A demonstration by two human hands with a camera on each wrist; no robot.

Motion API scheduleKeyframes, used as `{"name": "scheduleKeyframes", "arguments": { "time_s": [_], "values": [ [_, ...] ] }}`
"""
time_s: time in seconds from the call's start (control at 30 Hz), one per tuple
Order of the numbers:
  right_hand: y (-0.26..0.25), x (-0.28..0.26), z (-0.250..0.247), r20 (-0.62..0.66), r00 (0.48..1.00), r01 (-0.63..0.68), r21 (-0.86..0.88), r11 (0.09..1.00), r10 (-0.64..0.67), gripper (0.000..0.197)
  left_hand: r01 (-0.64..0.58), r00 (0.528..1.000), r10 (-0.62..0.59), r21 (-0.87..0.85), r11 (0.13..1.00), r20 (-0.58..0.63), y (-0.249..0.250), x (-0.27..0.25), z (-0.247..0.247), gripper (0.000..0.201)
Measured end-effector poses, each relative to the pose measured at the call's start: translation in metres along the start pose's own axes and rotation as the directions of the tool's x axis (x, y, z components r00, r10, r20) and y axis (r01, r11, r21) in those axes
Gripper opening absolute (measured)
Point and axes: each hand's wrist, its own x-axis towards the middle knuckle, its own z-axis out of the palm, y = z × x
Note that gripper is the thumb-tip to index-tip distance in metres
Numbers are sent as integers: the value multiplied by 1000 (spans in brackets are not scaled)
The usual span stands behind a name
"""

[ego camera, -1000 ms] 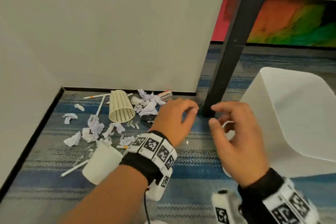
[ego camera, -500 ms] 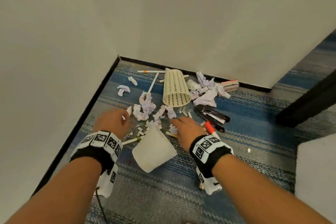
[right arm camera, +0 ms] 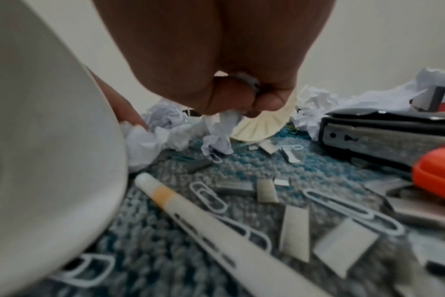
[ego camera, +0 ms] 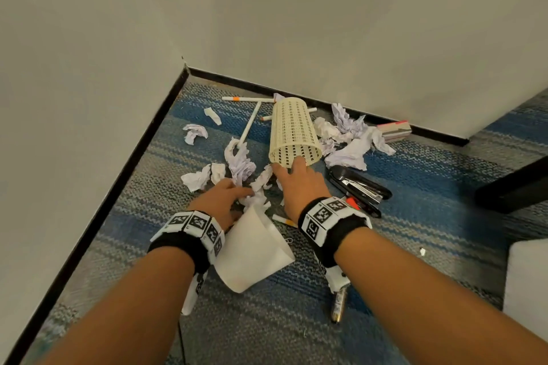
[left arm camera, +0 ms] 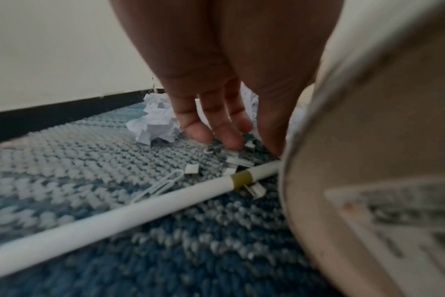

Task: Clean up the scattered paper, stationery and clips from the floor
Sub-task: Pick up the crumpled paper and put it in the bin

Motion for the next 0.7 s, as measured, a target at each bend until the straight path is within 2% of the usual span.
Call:
{"name": "scheduleKeyframes", "arguments": {
  "time_s": [0.1, 0.23, 0.33, 0.43, 0.5, 0.6, 0.63, 0.7],
  "values": [
    [5, 3, 8, 24, 998, -54, -63, 997, 56, 62, 9, 996, -11, -25, 1000, -84, 2, 1, 0, 29],
    [14, -4, 13, -60, 995, -75, -25, 997, 73, 46, -41, 959, -7, -164, 986, -284, 2, -6, -3, 9],
    [21, -14, 10, -122, 990, -53, 131, 990, 69, 23, -124, 910, 22, -220, 967, -415, 4, -17, -14, 26],
    [26, -37, 3, -206, 974, -29, 294, 955, 93, 5, -111, 877, -6, -215, 970, -480, 13, -31, -27, 36],
    [28, -58, -1, -282, 946, -30, 420, 907, 162, 8, -78, 856, -58, -239, 968, -513, 26, -41, -35, 32],
    [31, -92, -10, -367, 895, -2, 562, 827, 252, 43, -129, 854, -41, -287, 949, -519, 59, -55, -44, 19],
    [33, -105, -15, -397, 875, 13, 592, 806, 278, 44, -173, 856, -15, -313, 934, -517, 74, -61, -47, 17],
    [38, -129, -27, -461, 826, 49, 633, 773, 324, 35, -302, 842, 71, -358, 883, -534, 105, -70, -51, 24]
  ]
}}
